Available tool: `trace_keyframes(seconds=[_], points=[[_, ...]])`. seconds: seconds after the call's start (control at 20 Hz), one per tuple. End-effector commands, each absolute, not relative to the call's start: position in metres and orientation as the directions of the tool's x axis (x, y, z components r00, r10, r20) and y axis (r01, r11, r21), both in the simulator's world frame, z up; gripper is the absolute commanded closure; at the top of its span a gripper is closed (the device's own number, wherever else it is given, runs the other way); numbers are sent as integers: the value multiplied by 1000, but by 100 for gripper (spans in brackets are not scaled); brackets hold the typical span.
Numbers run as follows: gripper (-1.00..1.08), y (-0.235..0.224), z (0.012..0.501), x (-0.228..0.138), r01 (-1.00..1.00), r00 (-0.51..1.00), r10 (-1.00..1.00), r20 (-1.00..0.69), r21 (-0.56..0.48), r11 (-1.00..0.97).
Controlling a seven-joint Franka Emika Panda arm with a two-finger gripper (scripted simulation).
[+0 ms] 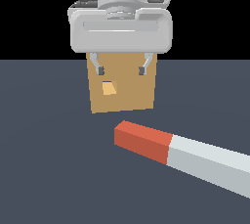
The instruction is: Insert the peg into the horizontal hole in a box.
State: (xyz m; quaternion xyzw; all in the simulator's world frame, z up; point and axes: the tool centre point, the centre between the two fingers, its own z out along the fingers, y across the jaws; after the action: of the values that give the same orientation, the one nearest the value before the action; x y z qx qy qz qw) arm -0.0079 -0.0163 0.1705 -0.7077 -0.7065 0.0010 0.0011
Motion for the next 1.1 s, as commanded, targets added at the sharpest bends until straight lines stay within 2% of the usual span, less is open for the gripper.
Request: trace_keyframes(seconds=[0.0,0.55,1.05], points=[[-92,-16,170,-8,1000,2,1000,0,-3,-2],[-92,-26,164,-3,998,-62,998,0,-3,62],[-92,-52,148,12,972,-234,972,1,-2,234]])
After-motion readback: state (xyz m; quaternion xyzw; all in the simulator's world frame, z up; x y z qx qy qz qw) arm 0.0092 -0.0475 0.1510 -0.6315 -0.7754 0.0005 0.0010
